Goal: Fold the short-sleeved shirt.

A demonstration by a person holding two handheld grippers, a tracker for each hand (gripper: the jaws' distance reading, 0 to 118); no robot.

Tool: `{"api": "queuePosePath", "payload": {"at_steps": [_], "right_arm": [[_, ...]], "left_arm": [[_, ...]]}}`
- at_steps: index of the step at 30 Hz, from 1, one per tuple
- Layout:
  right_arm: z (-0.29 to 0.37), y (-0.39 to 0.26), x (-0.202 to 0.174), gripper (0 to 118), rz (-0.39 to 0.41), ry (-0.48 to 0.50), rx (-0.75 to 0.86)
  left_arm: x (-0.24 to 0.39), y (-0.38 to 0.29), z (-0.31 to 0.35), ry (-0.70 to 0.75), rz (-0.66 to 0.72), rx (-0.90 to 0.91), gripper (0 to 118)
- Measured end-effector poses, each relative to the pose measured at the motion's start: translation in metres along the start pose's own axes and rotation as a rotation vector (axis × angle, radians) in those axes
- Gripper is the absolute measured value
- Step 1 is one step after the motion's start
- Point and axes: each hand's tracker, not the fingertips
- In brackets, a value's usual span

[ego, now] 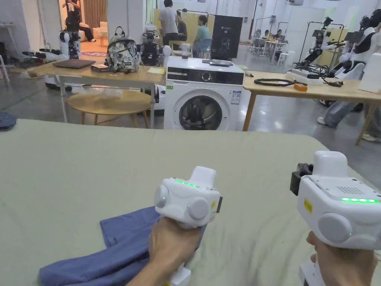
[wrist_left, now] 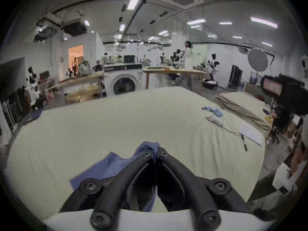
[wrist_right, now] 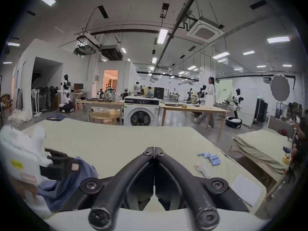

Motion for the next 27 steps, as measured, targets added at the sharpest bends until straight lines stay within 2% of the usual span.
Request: {"api": "queuePosePath", "payload": {"at_steps": [4, 6, 7, 8, 9, 10, 16, 20, 27], "right_arm": [[0.001, -0.02, 0.007, 0, 0.0, -0.011, -0.051], [0.002, -0.027, 0.008, 0, 0.0, -0.016, -0.069], [0.003, -0.029, 0.008, 0, 0.0, -0.018, -0.074], [0.003, -0.031, 0.007, 0, 0.001, -0.016, -0.084], [0.003, -0.032, 0.006, 0, 0.001, -0.018, -0.089], [0.003, -0.034, 0.005, 0, 0.002, -0.017, -0.093], [0.01, -0.035, -0.009, 0, 0.009, -0.003, -0.078], [0.012, -0.033, -0.022, 0, 0.01, 0.018, -0.054], [0.005, -0.037, -0.052, 0, 0.022, 0.063, -0.034]], "left_arm": [[0.013, -0.032, -0.028, 0.003, 0.015, -0.114, 0], [0.018, -0.04, -0.031, 0.023, -0.072, -0.121, 3], [0.018, -0.041, -0.031, 0.002, -0.082, -0.125, 21], [0.02, -0.043, -0.028, -0.003, -0.073, -0.127, 57], [0.021, -0.041, -0.023, 0.0, -0.064, -0.112, 100], [0.017, -0.035, -0.017, -0.002, -0.055, -0.096, 110], [-0.023, -0.007, 0.047, 0.035, -0.05, 0.043, 110], [-0.08, -0.009, 0.107, 0.129, 0.051, 0.169, 110], [-0.166, -0.045, 0.199, 0.493, 0.011, 0.24, 110]]}}
